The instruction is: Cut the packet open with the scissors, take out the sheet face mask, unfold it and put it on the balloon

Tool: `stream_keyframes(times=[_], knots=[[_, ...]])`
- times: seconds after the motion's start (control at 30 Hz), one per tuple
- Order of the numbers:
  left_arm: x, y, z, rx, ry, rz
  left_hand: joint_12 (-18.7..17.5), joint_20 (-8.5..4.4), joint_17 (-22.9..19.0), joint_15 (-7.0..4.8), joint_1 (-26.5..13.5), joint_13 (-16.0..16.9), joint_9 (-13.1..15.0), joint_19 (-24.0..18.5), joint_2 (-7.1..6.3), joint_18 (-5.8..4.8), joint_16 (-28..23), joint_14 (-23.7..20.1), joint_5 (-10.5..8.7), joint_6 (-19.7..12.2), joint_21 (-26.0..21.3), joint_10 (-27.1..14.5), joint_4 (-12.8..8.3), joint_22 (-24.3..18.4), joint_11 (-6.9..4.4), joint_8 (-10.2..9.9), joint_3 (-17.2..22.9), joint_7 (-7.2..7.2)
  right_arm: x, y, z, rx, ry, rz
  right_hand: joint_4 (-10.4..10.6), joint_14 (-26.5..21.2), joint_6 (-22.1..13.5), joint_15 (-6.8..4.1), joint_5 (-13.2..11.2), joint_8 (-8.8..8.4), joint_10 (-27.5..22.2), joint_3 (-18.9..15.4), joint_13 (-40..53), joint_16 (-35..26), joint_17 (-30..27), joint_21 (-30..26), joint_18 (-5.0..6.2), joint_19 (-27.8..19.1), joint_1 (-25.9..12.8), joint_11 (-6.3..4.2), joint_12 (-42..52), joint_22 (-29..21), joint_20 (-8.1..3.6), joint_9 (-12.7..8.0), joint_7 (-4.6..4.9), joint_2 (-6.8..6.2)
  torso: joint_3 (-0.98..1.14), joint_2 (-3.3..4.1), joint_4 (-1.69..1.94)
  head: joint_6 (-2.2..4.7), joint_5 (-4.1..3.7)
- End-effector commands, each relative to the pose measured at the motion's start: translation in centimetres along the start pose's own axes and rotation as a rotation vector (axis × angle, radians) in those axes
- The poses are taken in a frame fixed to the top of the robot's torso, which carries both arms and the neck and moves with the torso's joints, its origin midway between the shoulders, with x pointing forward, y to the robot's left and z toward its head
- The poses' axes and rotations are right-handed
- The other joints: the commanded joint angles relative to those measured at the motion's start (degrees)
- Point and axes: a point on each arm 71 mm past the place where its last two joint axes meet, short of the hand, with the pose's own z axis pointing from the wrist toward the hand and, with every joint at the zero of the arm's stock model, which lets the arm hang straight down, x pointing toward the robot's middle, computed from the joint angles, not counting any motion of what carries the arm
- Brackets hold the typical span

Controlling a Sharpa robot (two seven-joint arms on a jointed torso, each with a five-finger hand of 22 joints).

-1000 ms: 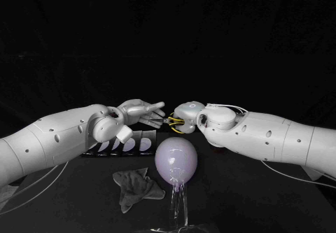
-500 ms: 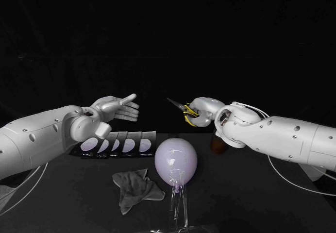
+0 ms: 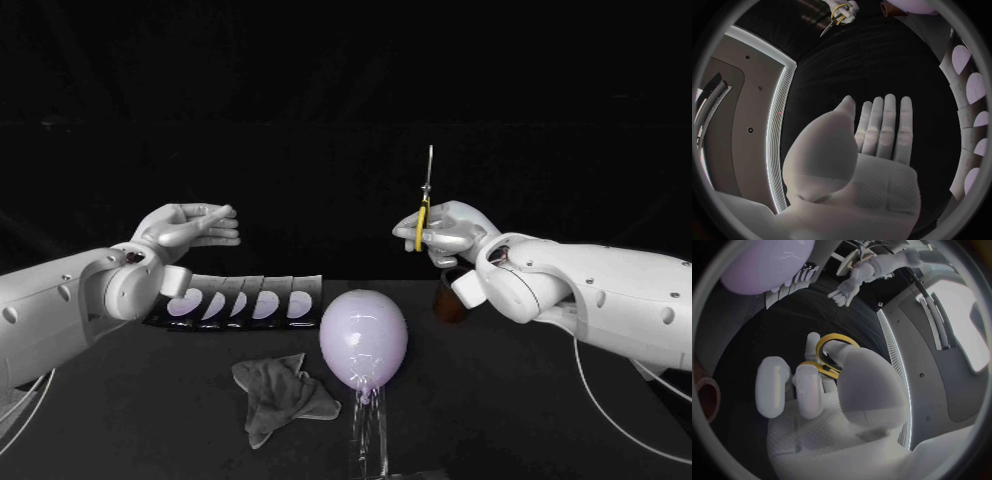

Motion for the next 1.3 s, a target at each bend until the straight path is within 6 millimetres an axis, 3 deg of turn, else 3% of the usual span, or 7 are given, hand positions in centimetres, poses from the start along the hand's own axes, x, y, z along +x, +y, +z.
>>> stream_keyframes(times=[0.03,0.3,0.5,0.7,0.93,1.0,1.3], knots=[[-0.4,0.4,-0.8,0.096,-0.072,-0.008,-0.7,-0.59,0.5,-0.16,2.4,-0.4,-0.5,1.1,-0.36,1.02,0.4,0.6,-0.04,0.9,0.7,0.6,0.0,0.3,0.11,-0.8,1.6,0.15,0.3,-0.3,-0.9,-0.002,-0.017,0.243,-0.1,1.9,-0.5,0.26,0.3,-0.07,14.7,0.2,-2.2,-0.3,0.0,-0.3,0.91,-0.4,0.5,-6.05,21.1,4.7,-0.01,6.5,-0.02,0.58,0.02,0.04,-0.03,0.30,0.24],[-0.9,2.4,-2.2,0.092,-0.060,0.119,-2.0,-0.67,1.0,0.15,5.2,-0.5,-1.5,0.2,-2.36,0.71,-0.3,-1.0,-0.08,2.0,0.6,1.3,1.8,0.2,0.17,-2.2,4.2,0.20,1.7,-1.5,-2.8,0.033,0.007,0.318,0.1,2.0,-0.8,0.32,0.2,-0.24,14.7,0.2,-1.7,-0.3,0.2,-0.3,0.91,-0.4,0.2,-5.97,21.2,4.7,0.04,6.6,0.09,0.75,0.20,-0.09,0.08,-0.57,3.80],[-2.2,4.1,-3.1,0.050,-0.086,0.179,-2.1,0.55,1.1,0.76,4.7,-0.5,-2.0,-2.7,-3.88,0.34,-1.3,-2.6,-0.09,2.0,-1.0,1.0,3.9,-0.7,0.59,-3.1,4.7,0.58,2.6,-1.7,-3.7,0.045,0.029,0.332,0.1,2.1,-0.8,0.33,0.2,-0.31,15.2,0.2,-1.8,-0.2,0.3,-0.1,0.85,-0.2,0.2,-6.00,21.1,4.9,0.07,6.7,0.06,0.86,0.17,-0.03,-0.06,-1.97,6.68],[-4.2,5.7,-3.9,-0.023,-0.122,0.215,-2.2,1.42,0.8,1.76,2.3,-0.5,-2.8,-3.9,-5.17,0.64,-2.9,-4.9,-0.10,0.5,-1.7,-1.1,4.1,-1.2,1.52,-4.7,3.4,1.49,2.9,-1.8,-4.1,0.053,0.039,0.328,0.1,2.2,-0.8,0.32,0.2,-0.33,15.5,0.2,-1.2,-0.2,0.5,0.1,0.78,0.0,0.1,-6.01,21.6,5.1,0.07,6.8,0.05,0.88,0.04,0.01,0.06,-3.32,9.57],[-6.3,6.4,-4.3,-0.075,-0.167,0.277,-2.1,1.90,0.7,2.23,1.3,-0.4,-3.1,-5.4,-5.55,0.36,-3.7,-5.9,-0.11,-0.3,-2.6,-2.3,4.0,-1.6,1.98,-5.4,2.3,1.92,3.2,-2.1,-4.2,0.059,0.042,0.316,0.1,2.2,-0.8,0.31,0.2,-0.33,15.7,0.2,-0.7,-0.2,0.5,0.2,0.74,0.1,0.1,-6.02,22.0,5.3,0.07,6.8,0.04,0.88,0.02,-0.01,0.22,-4.39,12.67],[-7.1,6.5,-4.5,-0.089,-0.188,0.297,-2.1,2.02,0.7,2.43,1.1,-0.4,-3.3,-6.7,-5.53,0.01,-4.0,-6.4,-0.11,-0.5,-3.3,-2.9,4.0,-1.9,2.18,-5.7,1.7,2.10,3.3,-2.2,-4.2,0.060,0.044,0.312,0.1,2.2,-0.8,0.31,0.2,-0.33,15.7,0.2,-0.7,-0.2,0.5,0.2,0.74,0.1,0.1,-6.02,22.0,5.3,0.07,6.8,0.04,0.88,0.05,0.00,0.07,-4.66,14.59],[-9.8,7.1,-4.3,-0.160,-0.271,0.411,-2.1,2.10,0.3,3.28,0.5,-0.5,-3.5,-7.8,-5.69,-0.45,-4.7,-8.7,-0.13,-1.3,-3.8,-5.7,4.0,-1.9,2.95,-6.3,-0.3,2.68,3.3,-2.3,-4.2,0.059,0.044,0.298,0.0,2.2,-0.8,0.30,0.2,-0.33,15.8,0.2,-0.5,-0.2,0.5,0.2,0.74,0.2,0.1,-6.03,22.1,5.3,0.07,6.8,0.04,0.87,0.12,-0.06,-0.05,-5.19,17.56]])
